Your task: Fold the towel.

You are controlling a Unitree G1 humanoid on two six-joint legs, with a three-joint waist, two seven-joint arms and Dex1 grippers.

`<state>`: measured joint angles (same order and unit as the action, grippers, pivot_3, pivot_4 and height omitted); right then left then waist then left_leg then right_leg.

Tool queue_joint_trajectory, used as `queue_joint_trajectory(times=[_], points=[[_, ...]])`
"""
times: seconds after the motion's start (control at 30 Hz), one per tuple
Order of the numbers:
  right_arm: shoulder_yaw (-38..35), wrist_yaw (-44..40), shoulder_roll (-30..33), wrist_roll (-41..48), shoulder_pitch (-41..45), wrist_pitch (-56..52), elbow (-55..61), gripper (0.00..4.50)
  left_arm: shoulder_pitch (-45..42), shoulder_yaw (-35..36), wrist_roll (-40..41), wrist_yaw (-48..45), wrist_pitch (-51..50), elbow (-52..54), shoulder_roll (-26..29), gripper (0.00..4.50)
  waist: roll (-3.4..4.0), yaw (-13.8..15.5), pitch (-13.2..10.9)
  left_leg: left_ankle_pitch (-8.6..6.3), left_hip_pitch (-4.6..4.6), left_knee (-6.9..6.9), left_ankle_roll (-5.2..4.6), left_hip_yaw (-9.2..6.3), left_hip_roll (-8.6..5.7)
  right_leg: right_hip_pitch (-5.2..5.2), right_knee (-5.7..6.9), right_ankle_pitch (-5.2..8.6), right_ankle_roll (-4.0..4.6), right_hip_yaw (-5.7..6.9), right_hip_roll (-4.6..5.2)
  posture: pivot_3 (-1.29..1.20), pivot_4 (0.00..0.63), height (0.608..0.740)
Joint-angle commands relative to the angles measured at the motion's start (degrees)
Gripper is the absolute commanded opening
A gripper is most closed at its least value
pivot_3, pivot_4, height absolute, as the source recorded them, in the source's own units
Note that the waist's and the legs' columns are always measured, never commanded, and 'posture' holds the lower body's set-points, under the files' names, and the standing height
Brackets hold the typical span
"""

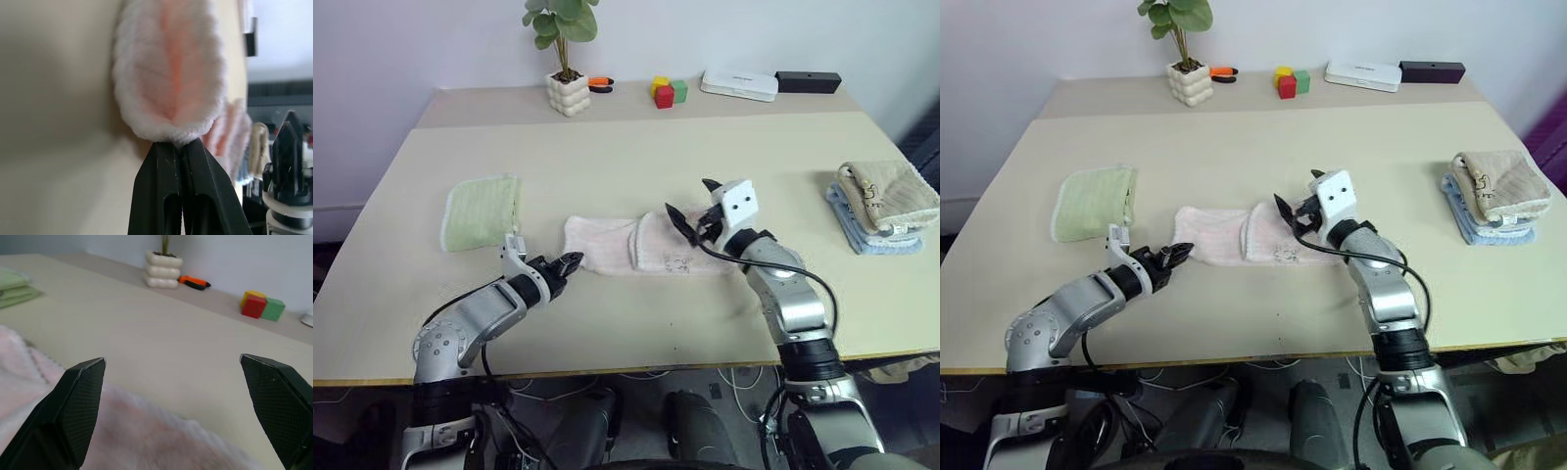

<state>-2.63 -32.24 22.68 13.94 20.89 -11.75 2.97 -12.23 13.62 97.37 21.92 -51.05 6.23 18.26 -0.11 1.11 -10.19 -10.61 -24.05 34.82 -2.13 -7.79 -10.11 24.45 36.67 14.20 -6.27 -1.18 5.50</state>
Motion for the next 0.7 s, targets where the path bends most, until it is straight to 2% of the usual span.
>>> queue_joint_trajectory(times=[0.03, 0.2, 0.3, 0.37, 0.57, 0.7], points=[[-6.17, -10.98, 6.53, 11.54, -4.08, -4.55, 8.88, 4.5, -2.8, 0.36, -3.69, -4.79, 1.58, 2.74, 0.88, 0.05, 0.01, -0.15, 0.0, -0.01, -0.01, -0.01, -0.02, 0.0, 0.0, -0.01, -0.04, 0.0, 0.0, -0.01, 0.0, 0.0, 0.15, 0.74], [-11.22, -19.96, 16.21, 17.92, -11.43, -8.38, 13.26, 4.5, -8.32, 0.33, -14.15, -14.22, 5.47, 1.04, 2.58, 0.05, 0.0, -0.51, -0.01, -0.02, -0.11, -0.03, -0.03, 0.0, 0.04, -0.04, -0.29, 0.02, 0.04, 0.03, 0.0, 0.0, 0.15, 0.74], [-13.22, -22.01, 19.43, 17.33, -14.54, -7.45, 12.58, 4.5, -12.77, -2.93, -26.32, -26.22, 10.07, -0.27, 6.15, 0.05, -0.02, -0.43, -0.02, -0.03, -0.15, -0.04, -0.05, 0.03, 0.06, -0.03, -0.37, 0.02, 0.05, 0.03, 0.01, 0.0, 0.15, 0.74], [-13.9, -21.7, 20.23, 16.32, -15.17, -6.71, 11.64, 4.5, -14.76, -5.6, -31.05, -33.96, 11.01, -0.79, 7.77, 0.05, 0.0, -0.38, -0.02, -0.03, -0.25, -0.04, -0.05, 0.03, 0.06, 0.02, -0.43, 0.01, 0.05, 0.04, 0.02, 0.0, 0.15, 0.74], [-13.99, -20.63, 20.44, 15.23, -14.42, -6.17, 10.61, 4.5, -21.19, -19.17, -48.5, -54.47, 17.86, -4.9, 7.11, 0.05, -0.03, -0.01, -0.03, -0.1, -0.34, -0.03, -0.17, 0.05, 0.04, 0.01, -0.61, -0.01, 0.02, 0.05, 0.04, 0.0, 0.15, 0.74], [-14.81, -20.05, 20.45, 15.11, -14.57, -6.19, 10.5, 4.5, -25.76, -28.79, -60.19, -65.42, 24.15, -12.97, 3.24, 0.05, -0.05, 0.72, -0.05, -0.1, -0.38, 0.0, -0.17, 0.04, 0.04, 0.02, -0.62, -0.02, 0.01, 0.08, 0.05, 0.0, 0.15, 0.74]])
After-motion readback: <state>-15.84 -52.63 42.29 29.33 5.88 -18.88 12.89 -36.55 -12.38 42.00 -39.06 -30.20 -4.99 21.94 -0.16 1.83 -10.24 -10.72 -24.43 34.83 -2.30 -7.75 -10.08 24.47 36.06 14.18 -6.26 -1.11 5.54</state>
